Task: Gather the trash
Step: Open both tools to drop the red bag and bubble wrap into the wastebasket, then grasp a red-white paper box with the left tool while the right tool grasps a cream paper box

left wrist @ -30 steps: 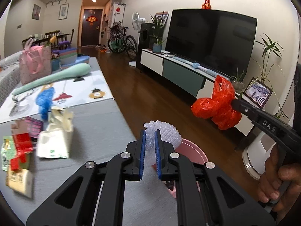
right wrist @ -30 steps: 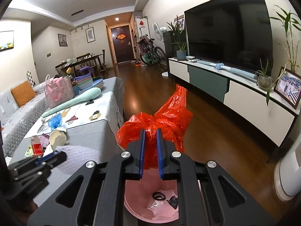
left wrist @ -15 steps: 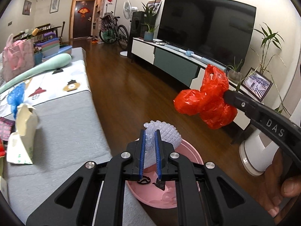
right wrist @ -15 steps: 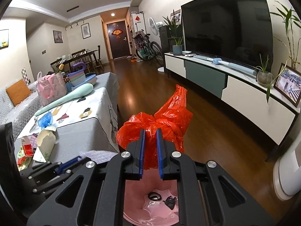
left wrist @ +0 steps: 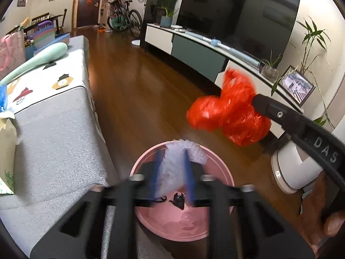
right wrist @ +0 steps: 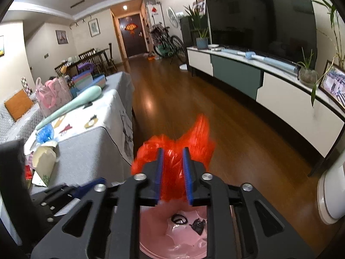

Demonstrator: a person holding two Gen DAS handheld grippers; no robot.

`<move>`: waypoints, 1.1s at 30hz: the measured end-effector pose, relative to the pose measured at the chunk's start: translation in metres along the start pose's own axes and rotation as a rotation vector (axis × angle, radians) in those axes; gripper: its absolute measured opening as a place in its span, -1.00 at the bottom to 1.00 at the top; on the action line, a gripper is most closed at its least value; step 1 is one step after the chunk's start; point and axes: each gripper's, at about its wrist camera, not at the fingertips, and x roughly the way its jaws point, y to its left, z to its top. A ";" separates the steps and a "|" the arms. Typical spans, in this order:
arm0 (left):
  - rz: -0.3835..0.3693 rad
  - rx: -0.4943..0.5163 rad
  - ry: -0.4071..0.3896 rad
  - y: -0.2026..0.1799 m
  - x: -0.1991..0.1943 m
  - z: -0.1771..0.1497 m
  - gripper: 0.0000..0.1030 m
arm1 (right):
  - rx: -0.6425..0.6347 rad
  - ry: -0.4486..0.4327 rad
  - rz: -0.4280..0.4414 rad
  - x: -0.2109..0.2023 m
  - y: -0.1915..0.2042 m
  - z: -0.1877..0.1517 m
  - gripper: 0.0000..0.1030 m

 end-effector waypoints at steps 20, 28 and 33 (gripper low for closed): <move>0.012 -0.026 -0.140 0.036 -0.098 -0.010 -0.12 | -0.015 -0.062 0.032 -0.020 0.027 0.000 -0.12; 0.069 -0.047 -0.207 0.091 -0.177 -0.023 -0.12 | -0.038 -0.107 0.118 -0.044 0.078 -0.005 -0.12; 0.143 -0.063 -0.232 0.148 -0.226 -0.025 -0.20 | -0.050 -0.110 0.191 -0.051 0.117 -0.009 -0.12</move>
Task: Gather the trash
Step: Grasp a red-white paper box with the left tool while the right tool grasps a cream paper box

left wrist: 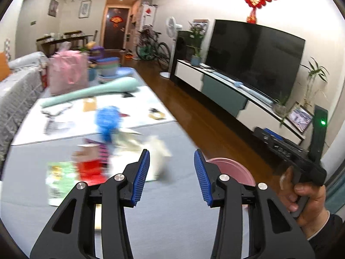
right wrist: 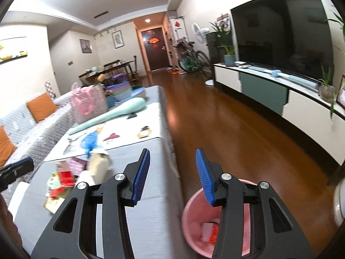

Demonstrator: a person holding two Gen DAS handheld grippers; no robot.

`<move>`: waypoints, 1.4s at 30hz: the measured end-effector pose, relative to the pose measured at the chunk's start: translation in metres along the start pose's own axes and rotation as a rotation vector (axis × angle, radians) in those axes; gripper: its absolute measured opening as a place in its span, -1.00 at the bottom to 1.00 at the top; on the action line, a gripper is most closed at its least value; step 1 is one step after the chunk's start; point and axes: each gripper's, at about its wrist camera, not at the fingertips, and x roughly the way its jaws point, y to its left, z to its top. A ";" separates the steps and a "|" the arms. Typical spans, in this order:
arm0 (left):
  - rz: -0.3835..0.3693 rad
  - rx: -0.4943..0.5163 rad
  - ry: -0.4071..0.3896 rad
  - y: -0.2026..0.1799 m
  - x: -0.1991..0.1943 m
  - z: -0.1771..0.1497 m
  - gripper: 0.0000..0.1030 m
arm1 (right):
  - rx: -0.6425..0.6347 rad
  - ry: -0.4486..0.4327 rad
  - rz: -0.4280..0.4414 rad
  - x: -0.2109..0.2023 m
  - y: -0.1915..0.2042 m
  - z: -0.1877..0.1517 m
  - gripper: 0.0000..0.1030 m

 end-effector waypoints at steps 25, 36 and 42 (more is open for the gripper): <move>0.102 -0.104 0.119 0.139 0.079 -0.022 -0.28 | -0.166 0.231 0.162 0.100 0.131 -0.042 -0.05; 0.034 -0.123 0.151 0.142 0.091 -0.024 -0.65 | -0.210 0.259 0.141 0.107 0.135 -0.049 -0.40; 0.036 -0.097 0.121 0.130 0.080 -0.023 -0.88 | -0.240 0.232 0.135 0.100 0.138 -0.048 -0.75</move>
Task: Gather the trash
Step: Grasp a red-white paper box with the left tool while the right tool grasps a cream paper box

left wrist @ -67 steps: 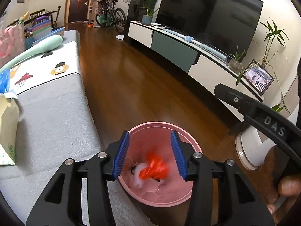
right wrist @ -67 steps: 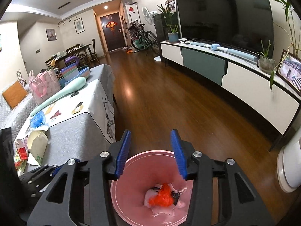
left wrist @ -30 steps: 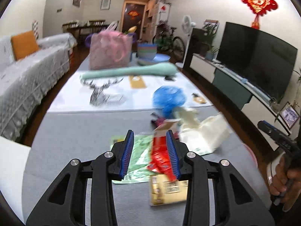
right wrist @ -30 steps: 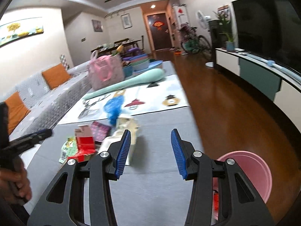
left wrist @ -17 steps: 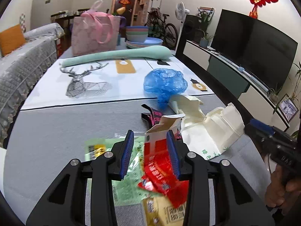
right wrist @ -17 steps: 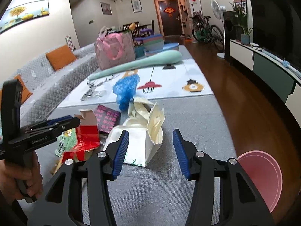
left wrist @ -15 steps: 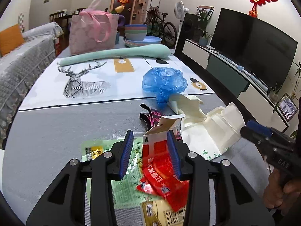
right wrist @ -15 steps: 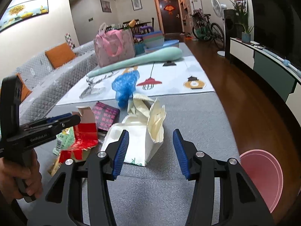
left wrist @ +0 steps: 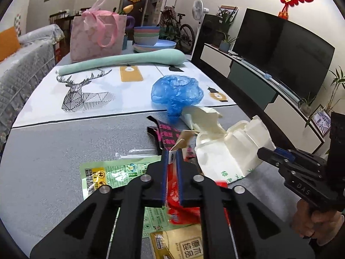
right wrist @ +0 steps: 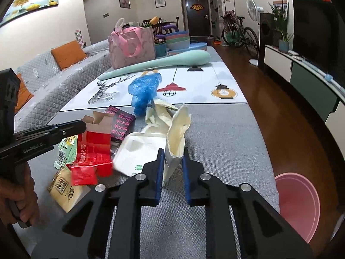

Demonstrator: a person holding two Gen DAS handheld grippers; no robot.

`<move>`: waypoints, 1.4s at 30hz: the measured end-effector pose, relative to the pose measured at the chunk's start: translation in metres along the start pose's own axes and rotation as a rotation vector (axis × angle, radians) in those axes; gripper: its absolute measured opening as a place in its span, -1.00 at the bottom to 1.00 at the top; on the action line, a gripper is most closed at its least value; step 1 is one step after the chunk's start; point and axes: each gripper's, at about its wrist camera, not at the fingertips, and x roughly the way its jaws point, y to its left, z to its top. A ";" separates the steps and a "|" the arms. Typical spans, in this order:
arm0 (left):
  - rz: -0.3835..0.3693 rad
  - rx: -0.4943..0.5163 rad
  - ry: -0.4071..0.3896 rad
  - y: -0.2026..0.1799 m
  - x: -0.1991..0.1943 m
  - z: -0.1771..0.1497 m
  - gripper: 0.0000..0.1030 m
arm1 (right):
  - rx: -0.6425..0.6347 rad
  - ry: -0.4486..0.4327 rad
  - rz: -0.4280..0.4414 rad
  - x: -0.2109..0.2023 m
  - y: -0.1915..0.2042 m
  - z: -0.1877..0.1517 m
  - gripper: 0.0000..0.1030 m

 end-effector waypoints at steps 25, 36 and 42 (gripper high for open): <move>0.076 -0.048 -0.160 0.001 -0.067 -0.004 -0.91 | 0.039 -0.182 -0.012 -0.073 -0.016 -0.001 -0.81; 0.110 -0.032 -0.171 -0.014 -0.072 -0.021 -0.91 | 0.047 -0.209 -0.031 -0.095 -0.027 -0.006 -0.81; 0.111 -0.026 -0.172 -0.022 -0.074 -0.028 -0.91 | 0.056 -0.222 -0.045 -0.103 -0.033 -0.008 -0.81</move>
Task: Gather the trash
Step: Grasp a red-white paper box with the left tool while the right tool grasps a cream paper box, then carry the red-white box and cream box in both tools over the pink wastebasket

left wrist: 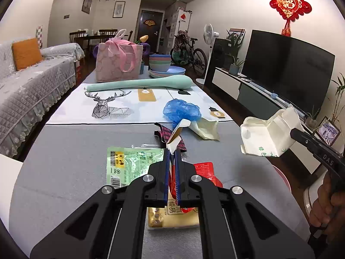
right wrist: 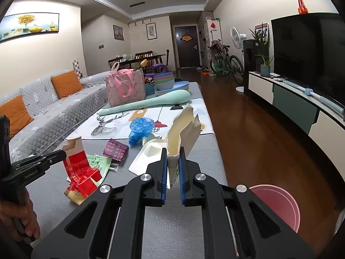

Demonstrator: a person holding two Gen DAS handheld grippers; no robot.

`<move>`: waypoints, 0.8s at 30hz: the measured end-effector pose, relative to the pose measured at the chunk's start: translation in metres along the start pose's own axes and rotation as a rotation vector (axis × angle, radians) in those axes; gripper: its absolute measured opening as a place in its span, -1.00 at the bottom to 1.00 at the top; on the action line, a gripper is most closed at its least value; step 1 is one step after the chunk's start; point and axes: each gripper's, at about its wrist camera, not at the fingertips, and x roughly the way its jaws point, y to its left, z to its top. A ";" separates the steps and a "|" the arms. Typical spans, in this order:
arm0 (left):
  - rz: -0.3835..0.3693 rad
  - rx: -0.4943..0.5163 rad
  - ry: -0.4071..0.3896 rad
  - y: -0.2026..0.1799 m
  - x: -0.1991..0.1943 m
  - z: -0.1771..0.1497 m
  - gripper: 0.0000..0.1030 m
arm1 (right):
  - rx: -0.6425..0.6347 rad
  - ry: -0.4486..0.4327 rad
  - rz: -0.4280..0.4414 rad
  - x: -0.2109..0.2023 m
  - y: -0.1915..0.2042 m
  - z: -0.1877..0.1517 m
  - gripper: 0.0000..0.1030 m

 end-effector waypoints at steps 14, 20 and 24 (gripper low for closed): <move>-0.014 0.032 -0.018 -0.016 -0.005 -0.004 -0.91 | 0.013 -0.017 -0.030 -0.011 -0.014 -0.001 -0.81; -0.018 0.042 -0.020 -0.023 -0.003 -0.006 -0.91 | 0.021 -0.025 -0.051 -0.018 -0.021 -0.003 -0.81; -0.024 0.050 -0.022 -0.029 -0.001 -0.007 -0.91 | 0.029 -0.026 -0.065 -0.023 -0.030 -0.005 -0.81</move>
